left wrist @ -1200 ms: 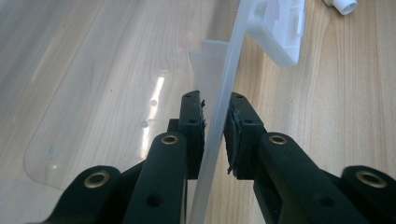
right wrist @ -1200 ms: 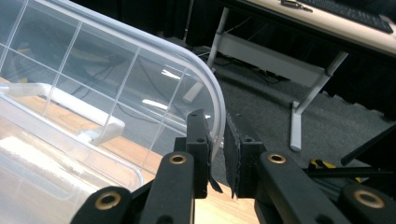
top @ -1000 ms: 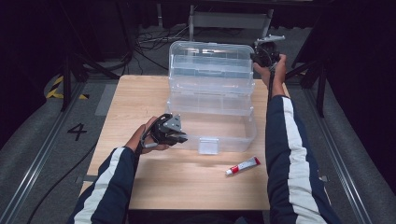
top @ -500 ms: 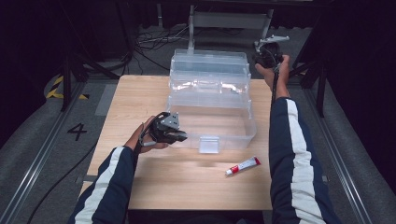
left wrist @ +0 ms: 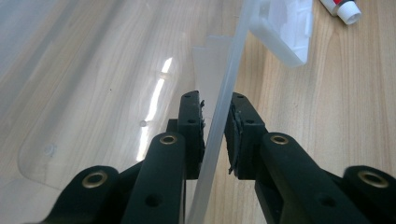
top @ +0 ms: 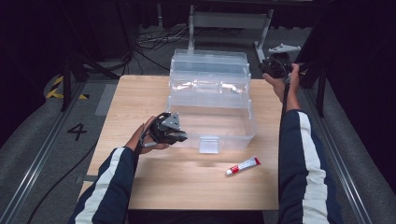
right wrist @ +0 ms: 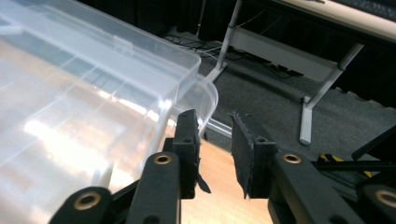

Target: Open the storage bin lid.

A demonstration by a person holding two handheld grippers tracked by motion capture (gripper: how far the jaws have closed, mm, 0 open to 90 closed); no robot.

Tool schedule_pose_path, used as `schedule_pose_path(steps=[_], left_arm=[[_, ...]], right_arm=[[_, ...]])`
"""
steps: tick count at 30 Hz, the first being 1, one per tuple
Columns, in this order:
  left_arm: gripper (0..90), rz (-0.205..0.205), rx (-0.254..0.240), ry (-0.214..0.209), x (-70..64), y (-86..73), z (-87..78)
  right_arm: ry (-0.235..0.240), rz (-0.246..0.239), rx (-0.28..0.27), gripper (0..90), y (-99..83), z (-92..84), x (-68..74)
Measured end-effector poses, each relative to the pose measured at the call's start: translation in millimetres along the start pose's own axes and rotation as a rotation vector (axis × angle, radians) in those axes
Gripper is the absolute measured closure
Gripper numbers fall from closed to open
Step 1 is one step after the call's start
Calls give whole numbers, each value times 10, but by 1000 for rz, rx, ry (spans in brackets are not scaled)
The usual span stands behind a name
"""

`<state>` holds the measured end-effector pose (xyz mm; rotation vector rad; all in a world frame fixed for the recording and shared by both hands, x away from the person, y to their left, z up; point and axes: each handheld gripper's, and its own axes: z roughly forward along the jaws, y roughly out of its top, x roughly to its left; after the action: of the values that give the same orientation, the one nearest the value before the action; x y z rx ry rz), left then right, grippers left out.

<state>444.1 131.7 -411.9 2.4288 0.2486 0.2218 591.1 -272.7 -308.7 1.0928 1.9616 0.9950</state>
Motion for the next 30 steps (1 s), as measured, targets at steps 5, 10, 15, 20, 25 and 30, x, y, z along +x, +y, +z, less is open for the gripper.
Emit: schedule_pose_path(steps=[5,10,15,20,25,30], left_arm=[[772,-4,4,3,-7,2,1],[771,-8,7,6,-16,10,7],[770,-11,7,3,-18,10,10],[771,-10,8,6,-19,11,9],[770,-7,12,9,-22,13,10],[767,-5,14,12,-24,14,9]], right_arm=[[8,-2,-5,702,-120,-183,-17],[26,-11,-12,695,-319,-417,-30],[46,-29,-21,695,-451,-584,1],[73,-51,-20,696,-634,-768,61],[106,-78,-18,694,-756,-892,136],[131,-105,-5,692,-864,-966,205]])
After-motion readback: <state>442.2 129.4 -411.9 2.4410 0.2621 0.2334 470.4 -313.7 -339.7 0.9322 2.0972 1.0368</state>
